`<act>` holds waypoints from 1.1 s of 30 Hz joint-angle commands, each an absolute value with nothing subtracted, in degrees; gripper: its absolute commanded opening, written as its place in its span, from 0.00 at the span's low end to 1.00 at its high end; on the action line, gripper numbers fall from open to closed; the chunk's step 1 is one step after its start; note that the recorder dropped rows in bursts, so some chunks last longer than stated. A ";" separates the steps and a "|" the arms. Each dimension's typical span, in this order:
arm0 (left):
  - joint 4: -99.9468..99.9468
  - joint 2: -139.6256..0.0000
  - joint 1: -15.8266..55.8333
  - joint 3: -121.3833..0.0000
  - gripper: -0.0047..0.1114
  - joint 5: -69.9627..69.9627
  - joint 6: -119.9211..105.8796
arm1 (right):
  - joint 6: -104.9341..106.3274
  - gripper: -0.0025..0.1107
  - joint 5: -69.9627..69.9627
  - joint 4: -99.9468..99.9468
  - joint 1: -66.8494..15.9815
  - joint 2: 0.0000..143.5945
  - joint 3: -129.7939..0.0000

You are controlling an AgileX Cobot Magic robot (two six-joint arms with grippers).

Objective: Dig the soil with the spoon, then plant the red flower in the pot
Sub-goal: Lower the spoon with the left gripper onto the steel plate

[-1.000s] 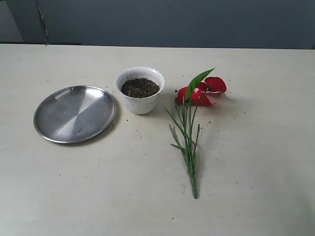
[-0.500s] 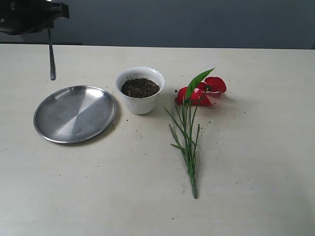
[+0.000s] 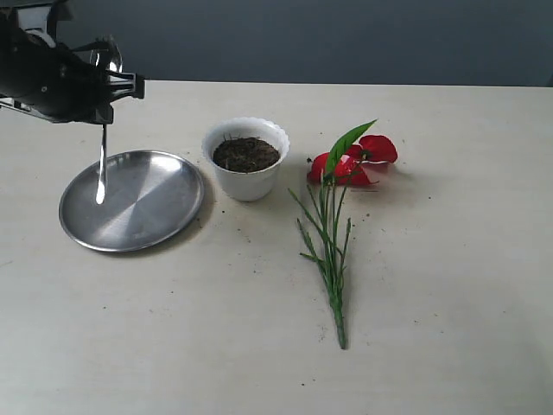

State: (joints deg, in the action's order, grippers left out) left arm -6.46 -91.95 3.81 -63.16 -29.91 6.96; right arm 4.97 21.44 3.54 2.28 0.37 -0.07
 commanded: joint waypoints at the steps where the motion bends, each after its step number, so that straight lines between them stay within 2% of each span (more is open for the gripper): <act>1: -6.26 -94.46 3.60 -64.93 0.04 -31.28 8.06 | 5.01 0.02 20.77 3.48 2.62 0.00 0.00; 11: -0.96 -100.48 3.60 -75.25 0.04 -46.02 12.01 | 5.01 0.02 20.77 3.48 2.62 0.00 0.00; 18: -1.98 -105.60 3.60 -77.45 0.04 -49.93 12.62 | 5.01 0.02 20.77 3.48 2.62 0.00 0.00; 24: -2.10 -110.92 3.60 -84.00 0.04 -55.28 14.39 | 5.01 0.02 20.77 3.48 2.62 0.00 0.00; 33: -4.61 -117.60 3.60 -85.11 0.04 -55.28 14.55 | 5.01 0.02 20.77 3.48 2.62 0.00 0.00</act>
